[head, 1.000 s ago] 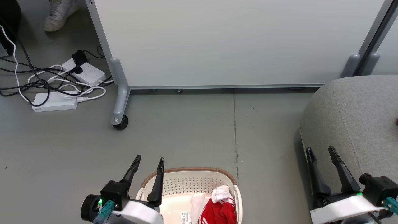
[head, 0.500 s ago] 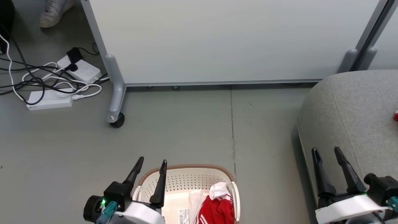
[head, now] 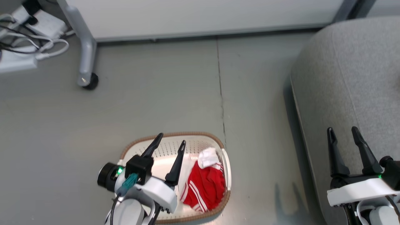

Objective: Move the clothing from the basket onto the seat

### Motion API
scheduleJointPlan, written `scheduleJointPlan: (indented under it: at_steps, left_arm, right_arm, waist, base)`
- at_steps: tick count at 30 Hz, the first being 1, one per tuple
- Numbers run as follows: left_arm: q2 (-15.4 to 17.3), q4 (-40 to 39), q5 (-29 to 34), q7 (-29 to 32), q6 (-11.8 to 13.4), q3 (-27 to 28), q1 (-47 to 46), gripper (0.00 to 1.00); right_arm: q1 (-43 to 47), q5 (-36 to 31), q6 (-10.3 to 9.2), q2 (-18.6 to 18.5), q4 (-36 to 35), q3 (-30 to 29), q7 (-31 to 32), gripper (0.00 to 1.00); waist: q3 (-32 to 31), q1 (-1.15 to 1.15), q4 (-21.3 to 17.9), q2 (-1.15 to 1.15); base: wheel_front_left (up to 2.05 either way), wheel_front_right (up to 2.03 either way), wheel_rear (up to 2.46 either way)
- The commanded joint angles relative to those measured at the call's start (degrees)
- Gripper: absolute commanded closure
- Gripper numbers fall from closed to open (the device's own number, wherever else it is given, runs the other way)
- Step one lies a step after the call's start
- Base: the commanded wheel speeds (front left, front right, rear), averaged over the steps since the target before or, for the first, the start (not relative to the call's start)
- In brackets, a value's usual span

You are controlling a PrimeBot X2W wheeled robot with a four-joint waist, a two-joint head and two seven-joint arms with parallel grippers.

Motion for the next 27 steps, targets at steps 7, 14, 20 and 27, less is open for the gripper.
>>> scheduleJointPlan:
  at_steps: [7, 14, 20, 27]
  left_arm:
    - [0.3, 7.6, 5.6, 0.0, -2.6, -2.5, -9.1, 0.00]
    - [2.2, 16.0, 11.8, 0.0, -4.7, -7.5, -17.9, 0.00]
    - [4.6, 23.4, 14.2, 0.0, -5.9, -12.1, -24.7, 0.00]
    - [8.0, 33.5, 20.0, 0.0, -6.1, -21.9, -31.4, 0.00]
  right_arm:
    - [-3.4, -1.9, 0.01, 0.9, -1.9, -0.5, 0.0, 0.00]
    - [-6.3, -2.9, 0.02, 2.7, -3.1, 0.5, 0.0, 0.00]
    - [-8.3, -3.3, 0.01, 4.3, -3.2, 2.2, 0.0, 0.00]
    - [-10.2, -3.0, 0.01, 5.4, -3.3, 4.2, 0.0, 0.00]
  waist:
    - [15.1, 0.00, -5.8, 0.00]
    - [24.2, 0.00, -9.4, 0.00]
    - [29.6, 0.00, -12.2, 0.00]
    - [34.2, 0.00, -15.4, 0.00]
  base:
    - [0.00, 0.00, 0.00]
    - [0.00, 0.00, 0.00]
    - [0.00, 0.00, 0.00]
    - [0.00, 0.00, 0.00]
